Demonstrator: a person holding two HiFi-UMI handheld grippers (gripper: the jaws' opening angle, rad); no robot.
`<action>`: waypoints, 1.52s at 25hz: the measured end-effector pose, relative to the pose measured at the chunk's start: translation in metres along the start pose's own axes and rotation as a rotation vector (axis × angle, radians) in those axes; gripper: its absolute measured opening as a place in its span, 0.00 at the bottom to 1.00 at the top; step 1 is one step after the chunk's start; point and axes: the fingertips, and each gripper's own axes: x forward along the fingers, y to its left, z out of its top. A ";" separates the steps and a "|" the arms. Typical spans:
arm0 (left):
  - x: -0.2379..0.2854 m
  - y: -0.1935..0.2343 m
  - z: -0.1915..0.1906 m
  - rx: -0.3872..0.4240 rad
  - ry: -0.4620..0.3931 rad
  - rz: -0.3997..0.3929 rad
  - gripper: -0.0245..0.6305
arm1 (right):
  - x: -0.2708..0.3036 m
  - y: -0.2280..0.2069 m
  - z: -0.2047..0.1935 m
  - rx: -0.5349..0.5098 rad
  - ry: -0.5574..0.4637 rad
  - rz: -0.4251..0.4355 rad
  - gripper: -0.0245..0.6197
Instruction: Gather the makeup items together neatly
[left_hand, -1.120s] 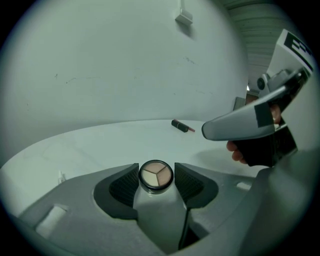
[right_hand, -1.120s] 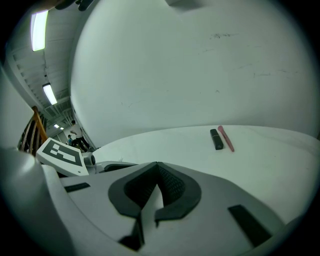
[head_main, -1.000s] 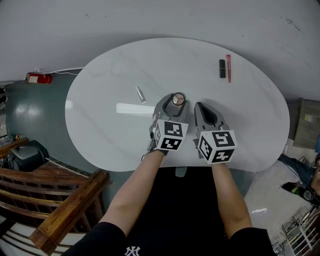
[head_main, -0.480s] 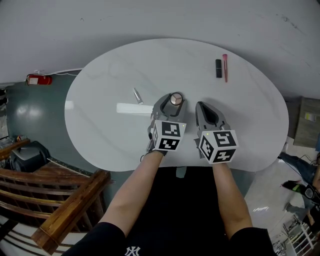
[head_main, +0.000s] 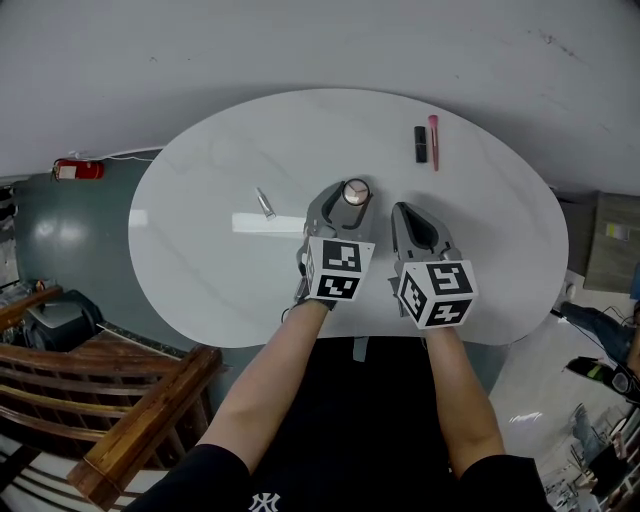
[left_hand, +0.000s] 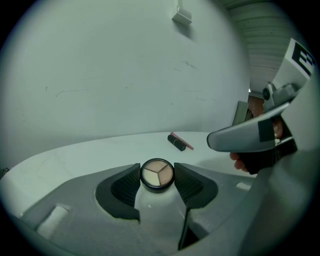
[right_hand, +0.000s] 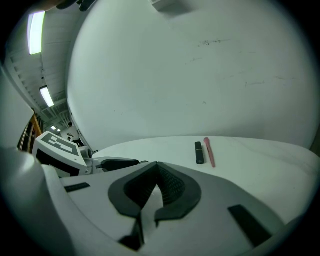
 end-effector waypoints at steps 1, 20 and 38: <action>0.002 -0.002 0.004 0.004 -0.003 -0.003 0.37 | -0.001 -0.003 0.002 0.000 -0.003 -0.003 0.06; 0.076 -0.029 0.051 0.046 0.004 -0.022 0.37 | 0.014 -0.079 0.039 0.014 -0.007 -0.015 0.06; 0.123 -0.030 0.047 0.114 0.058 -0.001 0.37 | 0.034 -0.115 0.039 0.046 0.014 -0.001 0.06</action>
